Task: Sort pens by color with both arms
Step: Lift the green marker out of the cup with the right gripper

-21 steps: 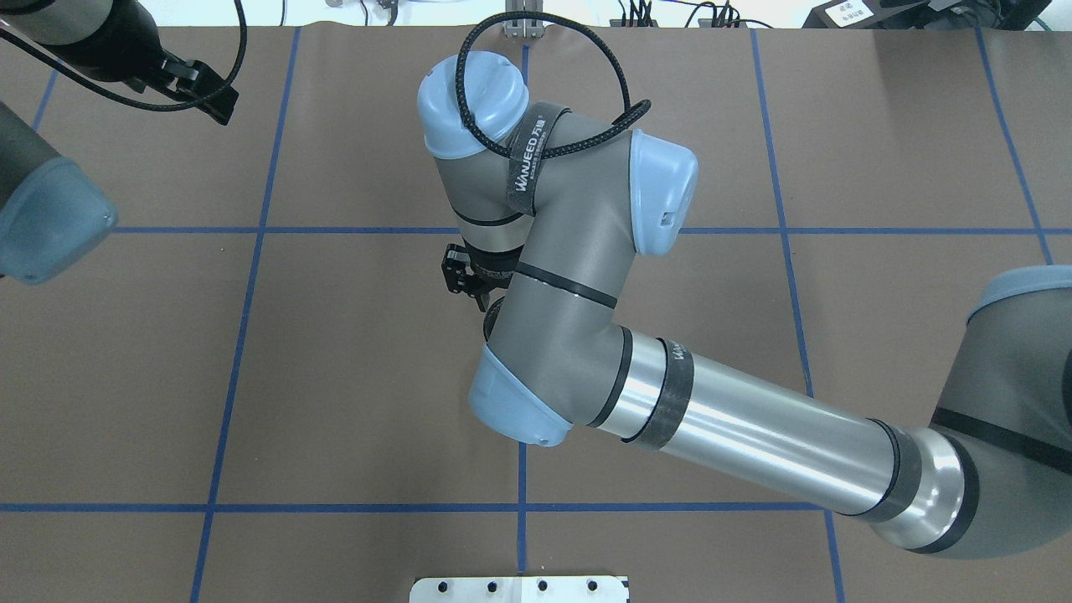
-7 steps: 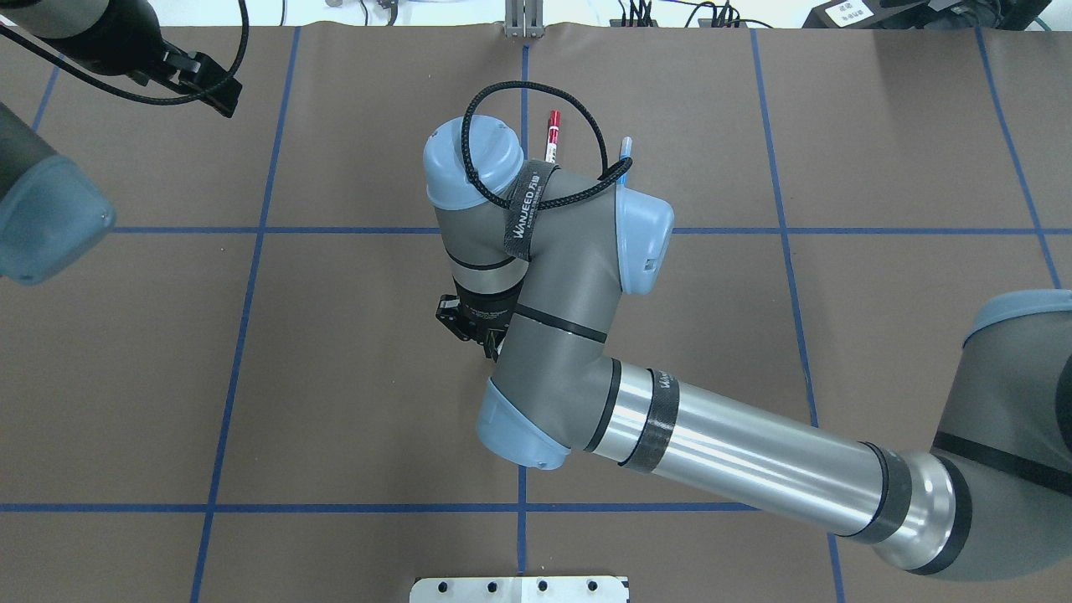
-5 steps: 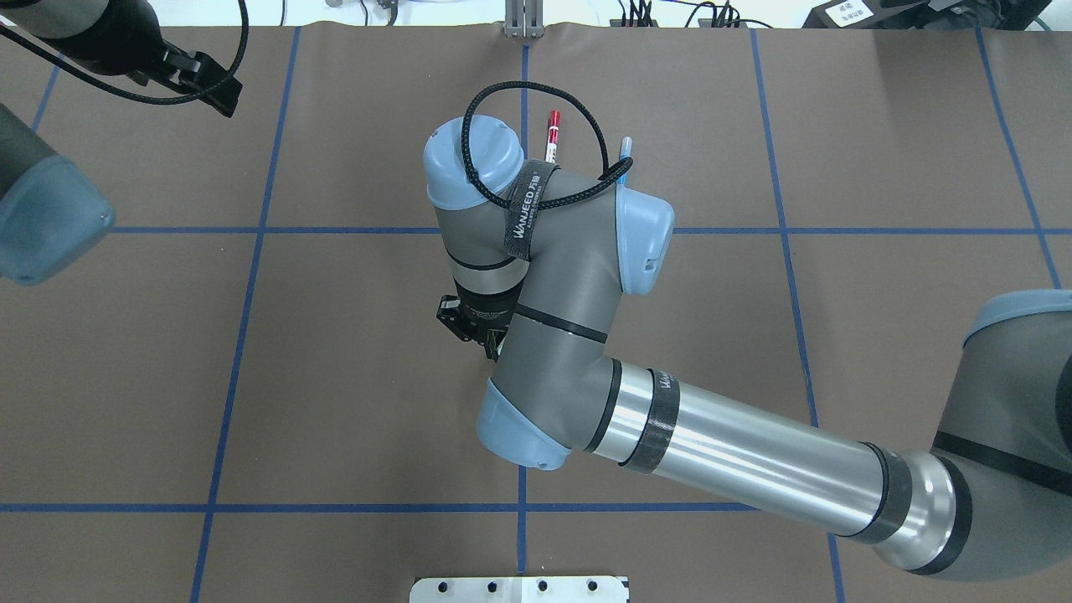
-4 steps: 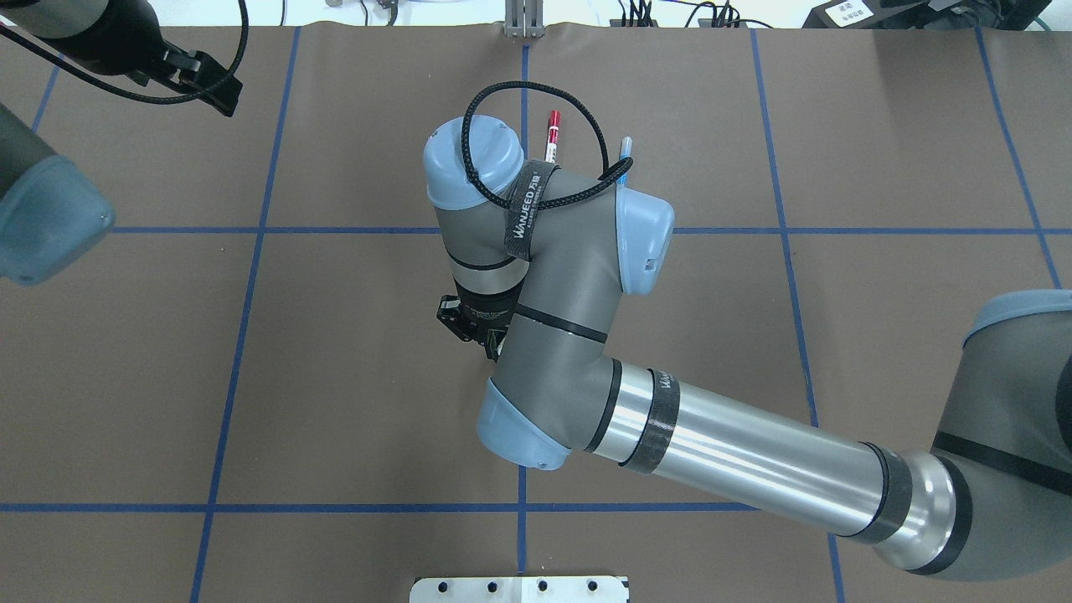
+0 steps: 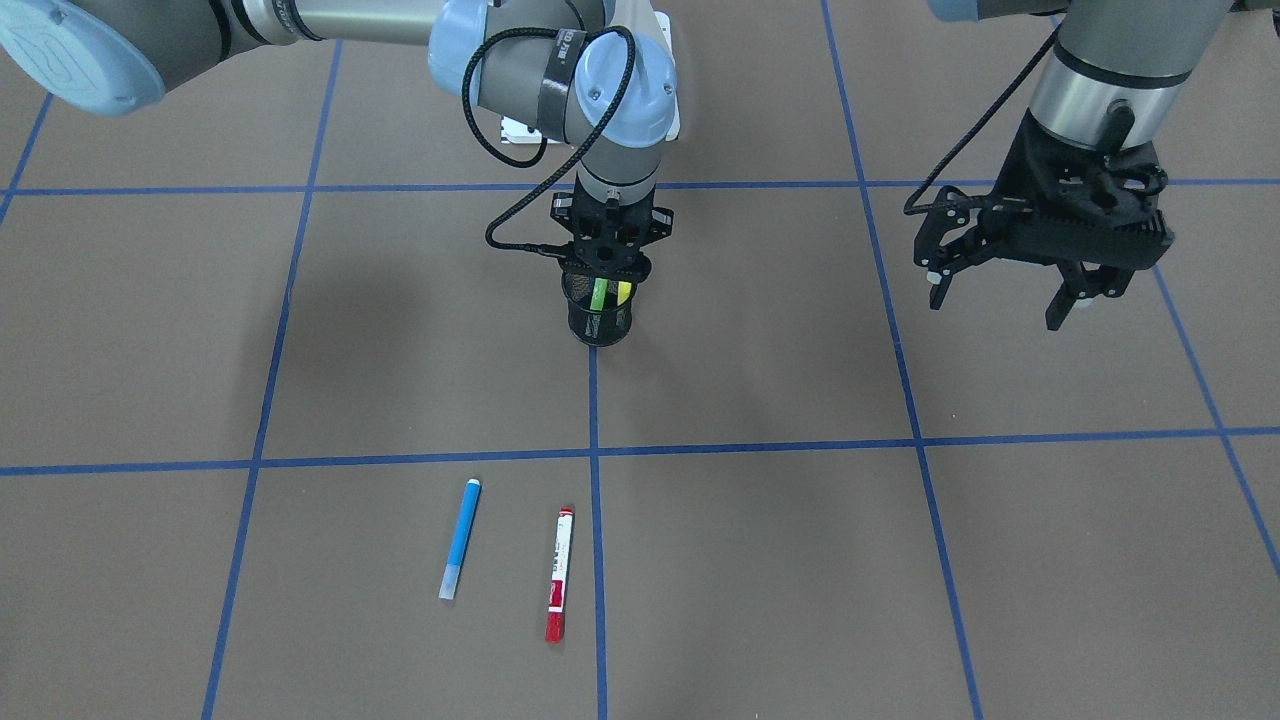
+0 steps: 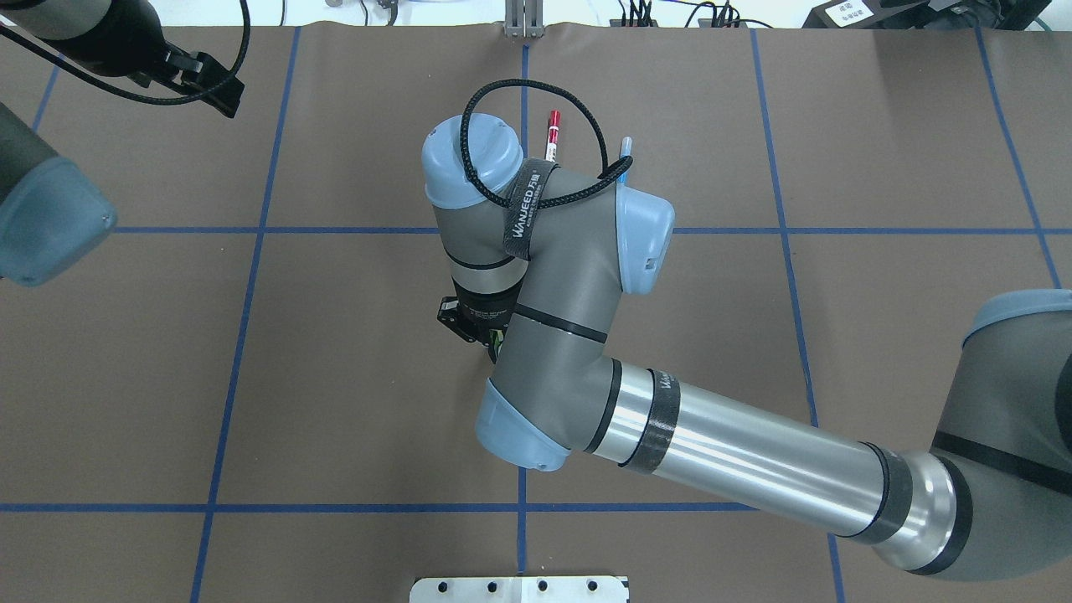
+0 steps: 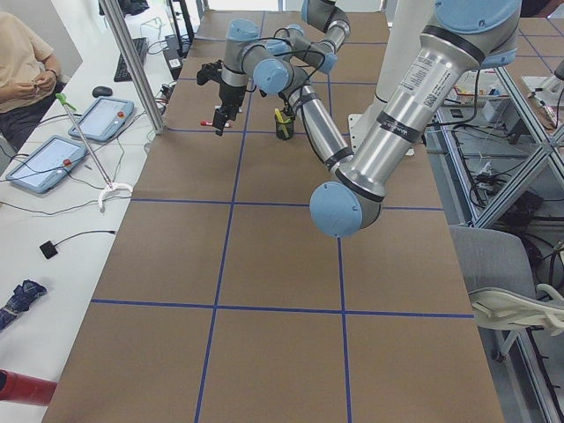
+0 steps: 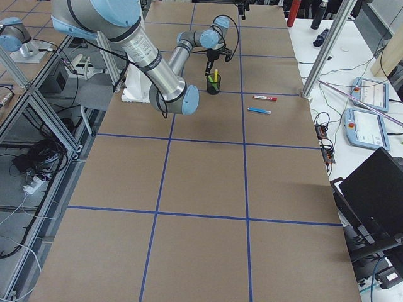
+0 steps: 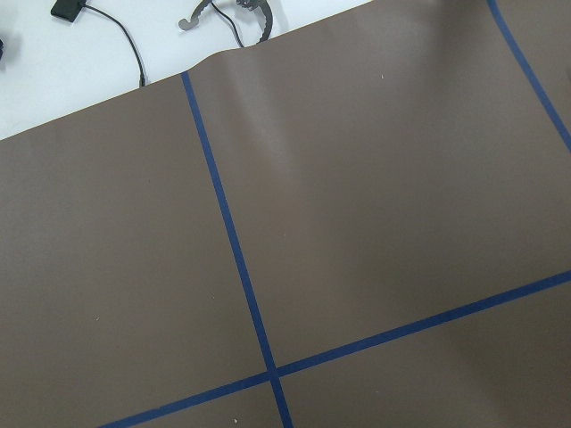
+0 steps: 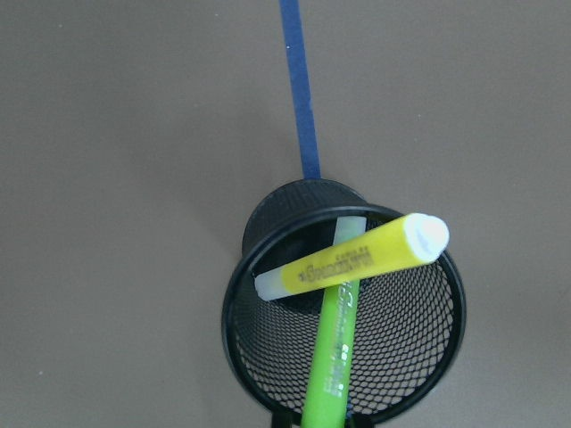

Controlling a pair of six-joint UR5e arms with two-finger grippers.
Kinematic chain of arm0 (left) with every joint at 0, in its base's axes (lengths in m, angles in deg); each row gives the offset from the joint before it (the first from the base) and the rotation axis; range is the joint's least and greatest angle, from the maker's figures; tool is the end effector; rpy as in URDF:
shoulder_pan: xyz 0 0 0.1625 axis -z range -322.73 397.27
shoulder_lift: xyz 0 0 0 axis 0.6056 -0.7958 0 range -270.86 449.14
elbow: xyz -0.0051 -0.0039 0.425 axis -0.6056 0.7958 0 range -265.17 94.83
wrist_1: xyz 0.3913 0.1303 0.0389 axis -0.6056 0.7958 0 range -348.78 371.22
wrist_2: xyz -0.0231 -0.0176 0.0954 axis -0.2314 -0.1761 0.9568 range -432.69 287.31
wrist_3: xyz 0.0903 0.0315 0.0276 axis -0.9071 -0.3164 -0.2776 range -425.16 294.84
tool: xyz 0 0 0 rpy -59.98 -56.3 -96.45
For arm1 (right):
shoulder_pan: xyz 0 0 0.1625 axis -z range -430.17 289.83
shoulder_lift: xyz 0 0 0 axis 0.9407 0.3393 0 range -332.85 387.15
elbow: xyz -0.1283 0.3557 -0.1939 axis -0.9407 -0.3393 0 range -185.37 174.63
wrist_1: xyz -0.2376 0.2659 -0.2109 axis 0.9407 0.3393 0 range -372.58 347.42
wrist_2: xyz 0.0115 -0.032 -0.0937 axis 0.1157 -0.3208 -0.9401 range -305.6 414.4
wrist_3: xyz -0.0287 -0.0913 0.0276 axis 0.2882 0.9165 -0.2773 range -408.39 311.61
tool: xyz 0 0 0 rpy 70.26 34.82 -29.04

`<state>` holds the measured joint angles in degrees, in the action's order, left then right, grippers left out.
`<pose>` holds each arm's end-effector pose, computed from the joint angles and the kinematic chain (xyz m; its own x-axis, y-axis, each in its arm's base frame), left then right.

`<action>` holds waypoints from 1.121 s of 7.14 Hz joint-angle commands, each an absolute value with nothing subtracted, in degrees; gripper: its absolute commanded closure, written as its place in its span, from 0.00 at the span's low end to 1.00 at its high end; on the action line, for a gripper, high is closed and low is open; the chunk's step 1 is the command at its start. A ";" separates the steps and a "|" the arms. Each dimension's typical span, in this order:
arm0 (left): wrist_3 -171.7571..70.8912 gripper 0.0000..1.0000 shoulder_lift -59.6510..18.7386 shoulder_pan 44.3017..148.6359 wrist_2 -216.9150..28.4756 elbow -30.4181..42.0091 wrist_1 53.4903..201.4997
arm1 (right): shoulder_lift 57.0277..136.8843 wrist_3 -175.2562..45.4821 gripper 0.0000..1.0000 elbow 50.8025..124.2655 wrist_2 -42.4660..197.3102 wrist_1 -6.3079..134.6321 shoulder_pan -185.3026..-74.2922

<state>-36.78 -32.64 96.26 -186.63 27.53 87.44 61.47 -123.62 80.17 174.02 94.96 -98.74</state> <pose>0.2226 -0.5507 0.2086 0.7549 0.3050 -0.5807 -0.0361 0.9033 0.4275 -0.5988 -0.4219 0.1131 0.7513 0.1569 0.6411 0.0169 0.9665 -0.2563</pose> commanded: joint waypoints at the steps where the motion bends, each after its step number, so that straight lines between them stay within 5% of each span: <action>1: -36.77 0.01 -32.68 96.16 -186.68 27.50 87.50 | 61.52 -123.10 1.00 84.69 173.93 99.53 -98.82; 4: -36.86 0.01 -32.68 96.07 -186.86 27.06 87.68 | 60.99 -122.48 1.00 95.15 172.36 107.29 -102.40; 8: -35.81 0.01 -32.59 95.98 -187.21 26.89 87.77 | 56.51 -120.12 1.00 95.09 155.26 106.95 -103.83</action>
